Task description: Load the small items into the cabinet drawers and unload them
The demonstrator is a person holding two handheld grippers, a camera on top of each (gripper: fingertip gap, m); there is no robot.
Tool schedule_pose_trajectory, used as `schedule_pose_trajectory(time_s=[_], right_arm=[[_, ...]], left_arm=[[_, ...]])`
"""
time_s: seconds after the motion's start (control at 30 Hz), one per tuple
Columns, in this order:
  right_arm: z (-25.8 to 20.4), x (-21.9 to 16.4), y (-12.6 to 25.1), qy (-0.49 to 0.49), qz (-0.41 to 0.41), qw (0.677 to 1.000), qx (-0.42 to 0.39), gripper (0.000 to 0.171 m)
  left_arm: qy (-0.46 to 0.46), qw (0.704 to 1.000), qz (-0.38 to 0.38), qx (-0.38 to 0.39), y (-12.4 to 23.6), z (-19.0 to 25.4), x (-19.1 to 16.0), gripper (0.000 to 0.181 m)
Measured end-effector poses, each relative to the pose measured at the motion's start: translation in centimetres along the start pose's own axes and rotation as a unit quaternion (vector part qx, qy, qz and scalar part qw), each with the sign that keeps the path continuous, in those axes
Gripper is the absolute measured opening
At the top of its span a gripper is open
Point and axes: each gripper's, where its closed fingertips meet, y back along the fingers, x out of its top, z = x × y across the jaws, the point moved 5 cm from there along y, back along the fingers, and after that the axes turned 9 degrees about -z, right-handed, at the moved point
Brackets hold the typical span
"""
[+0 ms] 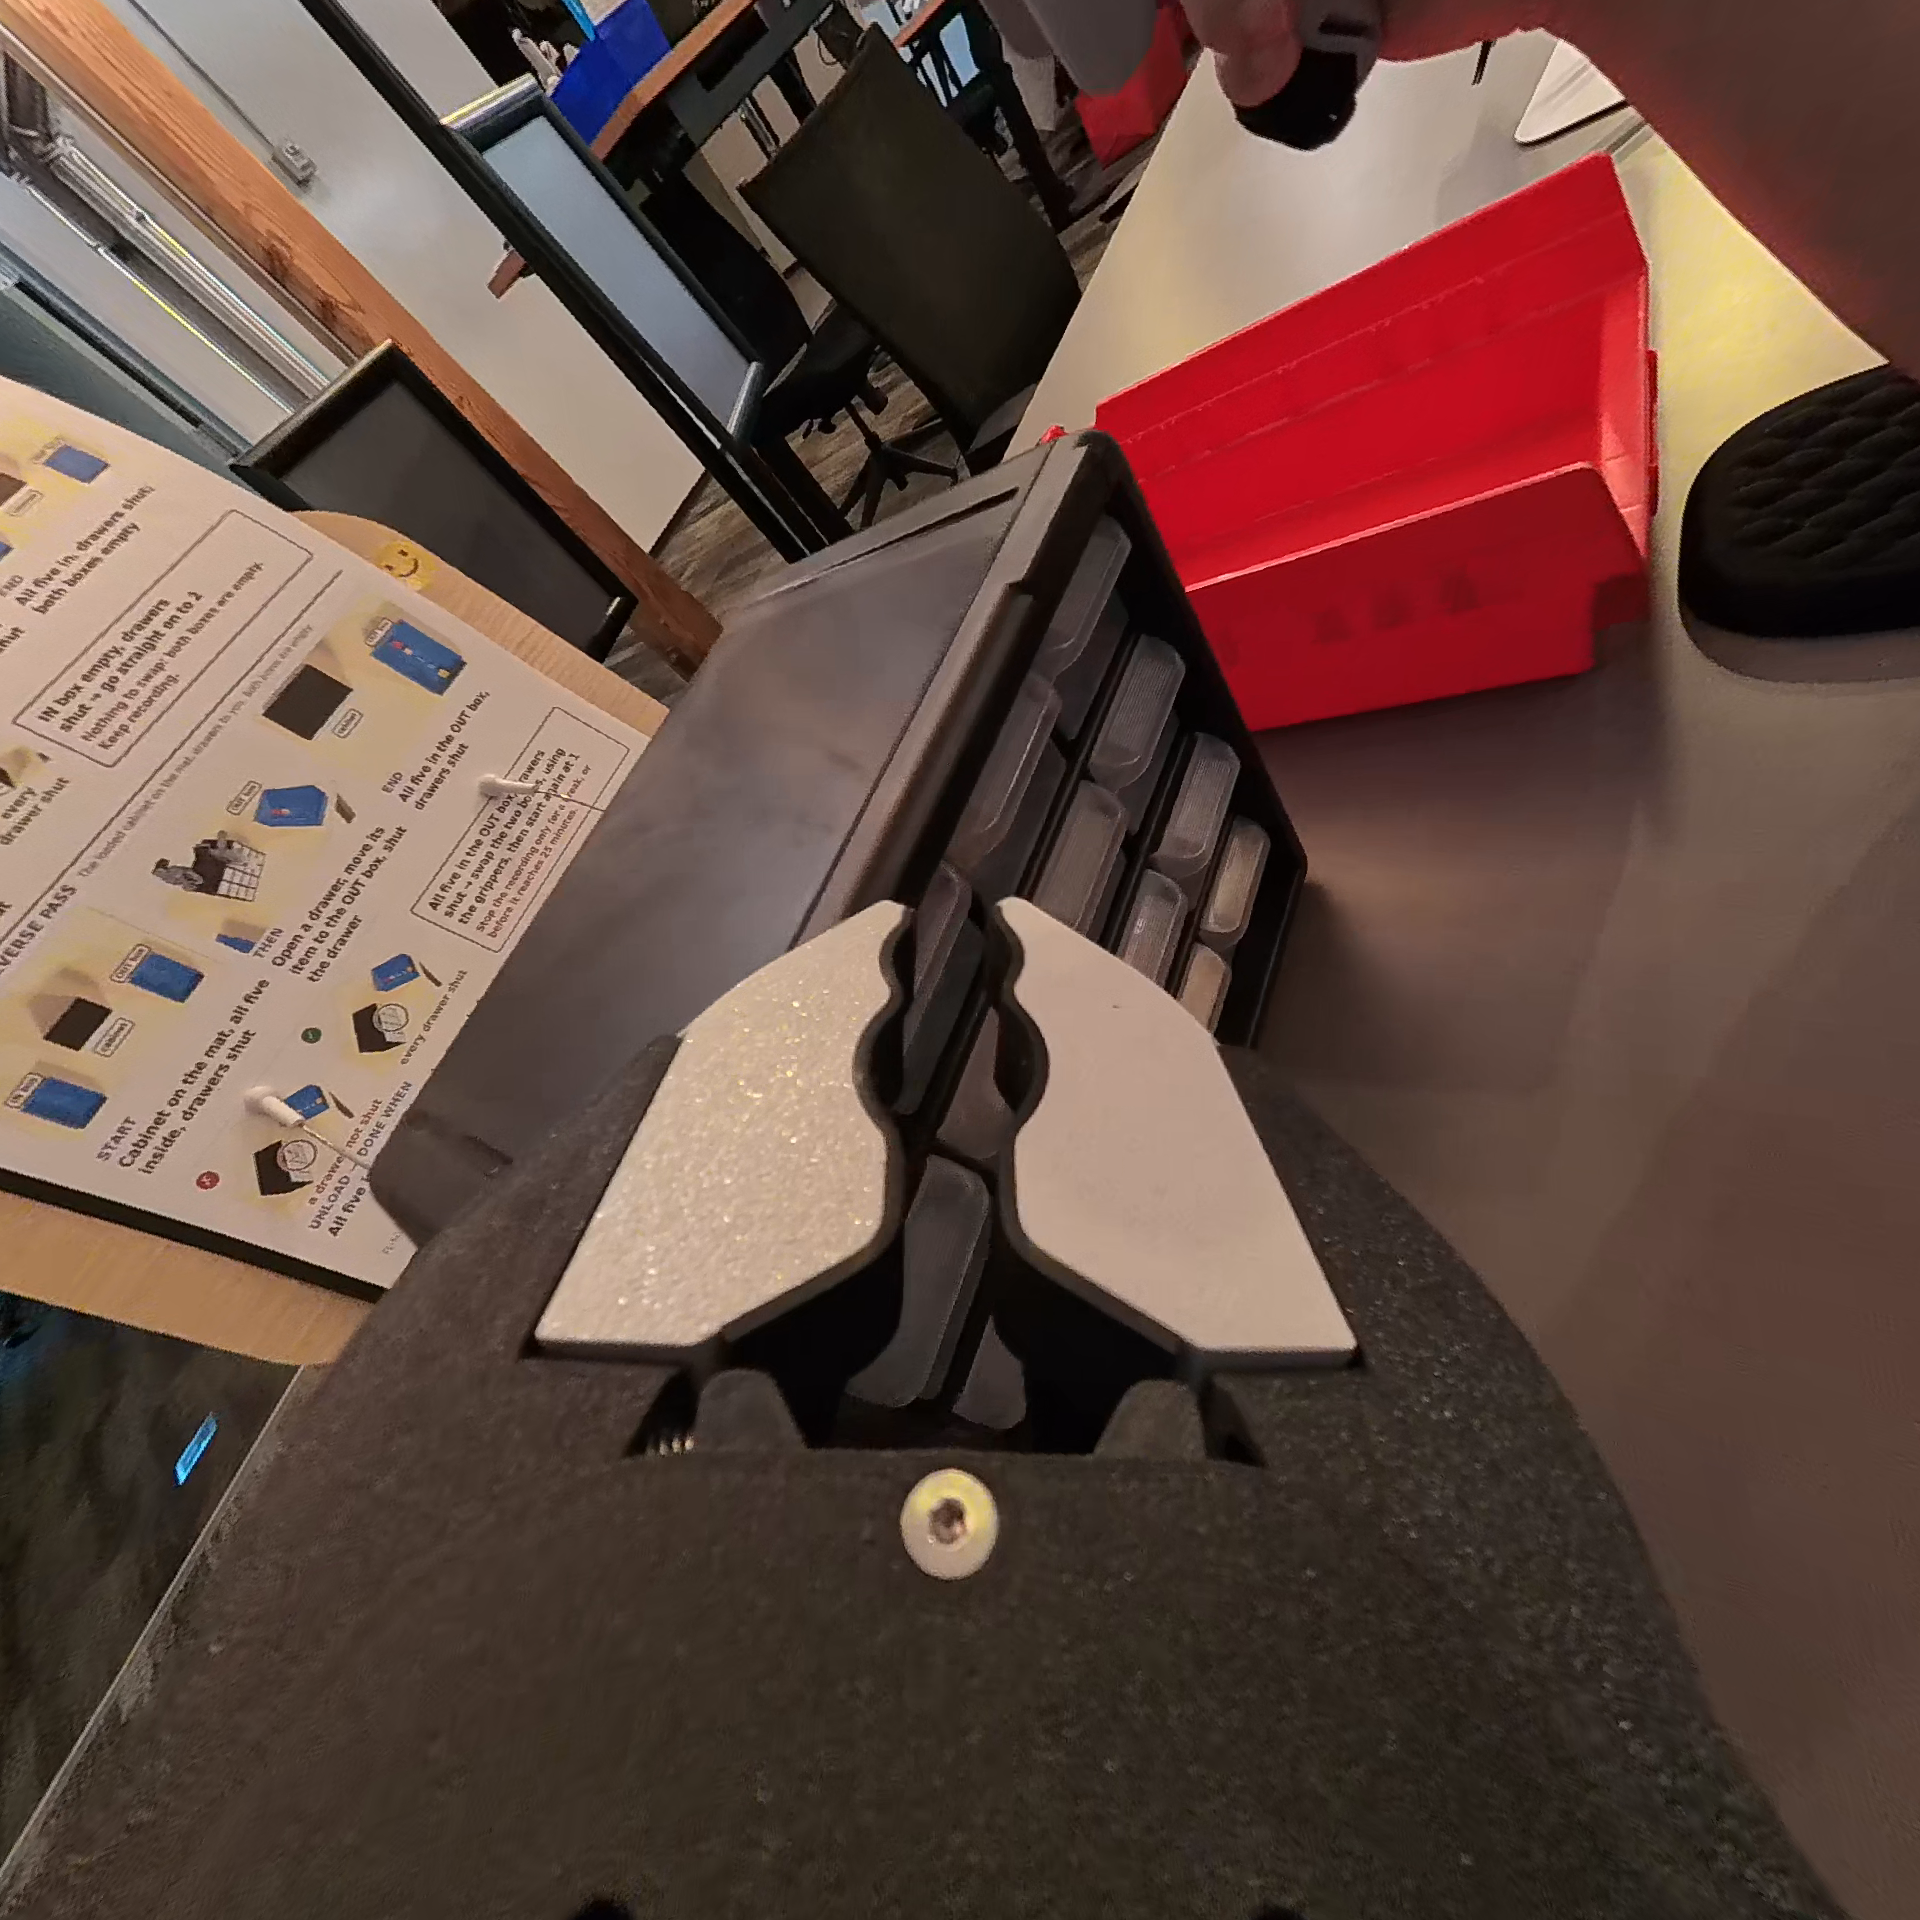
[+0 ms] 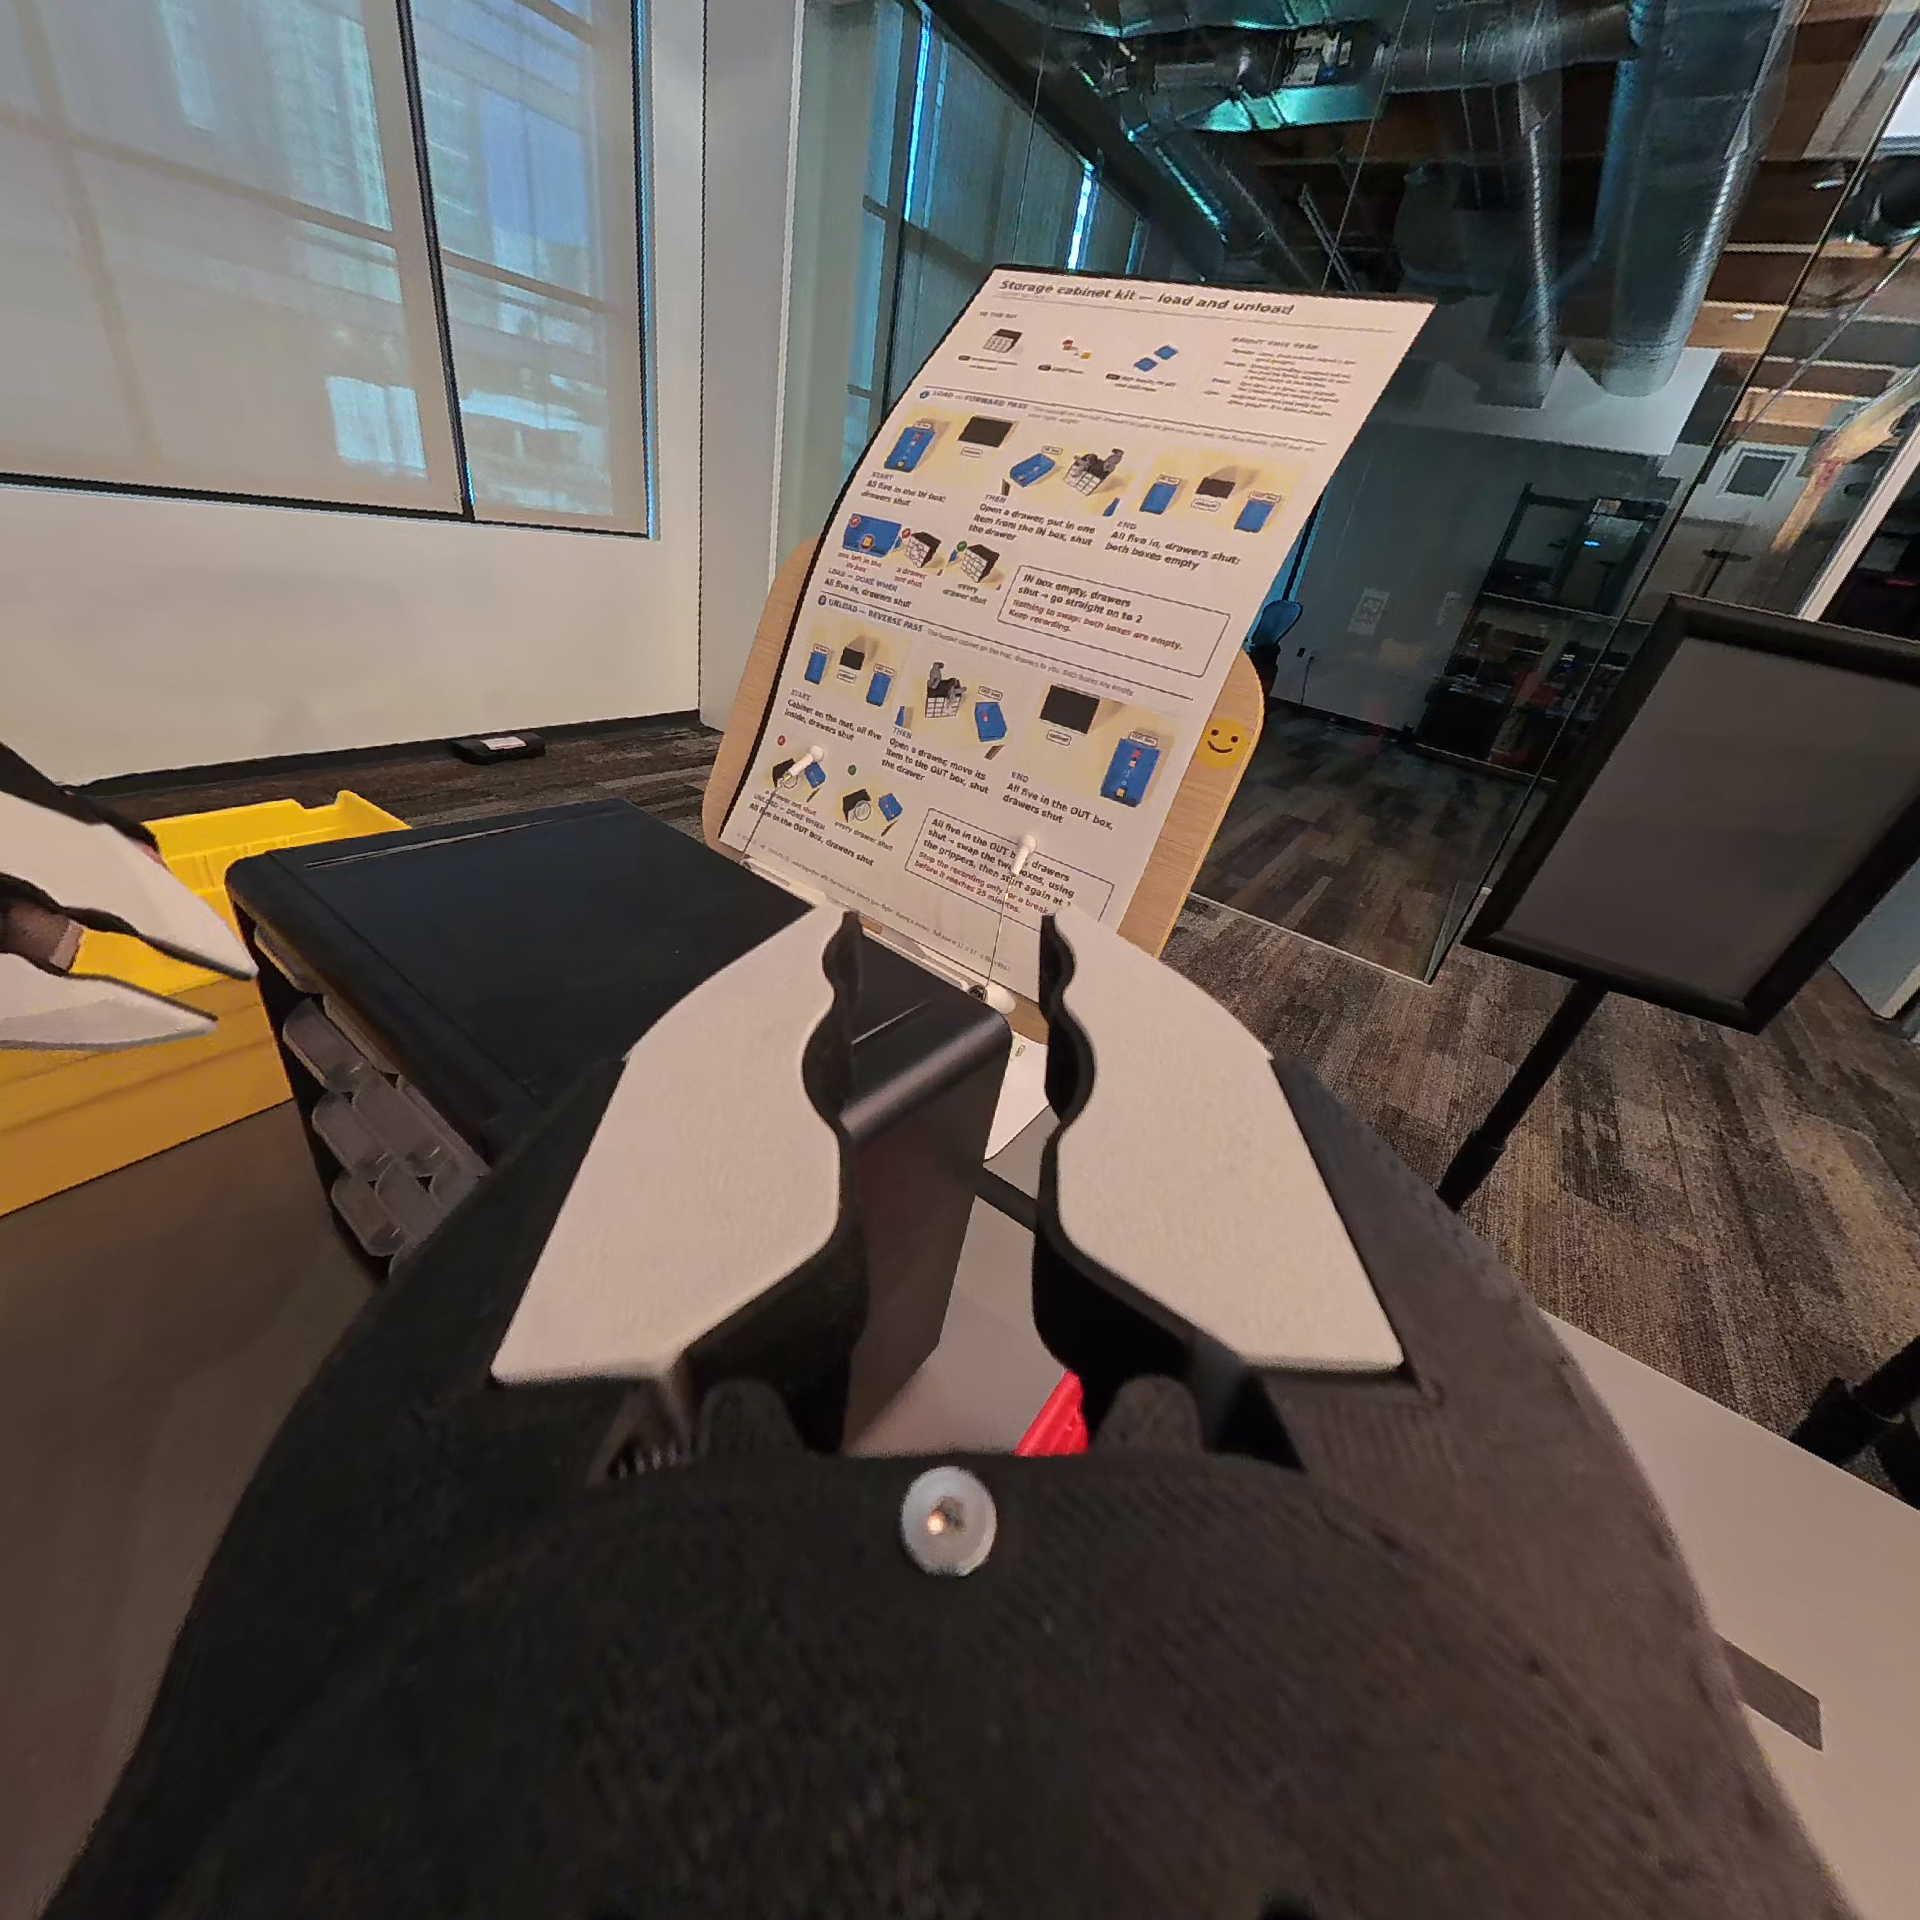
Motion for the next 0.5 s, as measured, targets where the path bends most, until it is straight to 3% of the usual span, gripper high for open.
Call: schedule_pose_trajectory(time_s=[0.5], right_arm=[[0.1, 0.0, 0.1, 0.001, 0.000, 1.000, -0.001, 0.033]], left_arm=[[0.016, 0.999, 0.015, 0.023, 1.7, -1.8, -0.1, 0.010]])
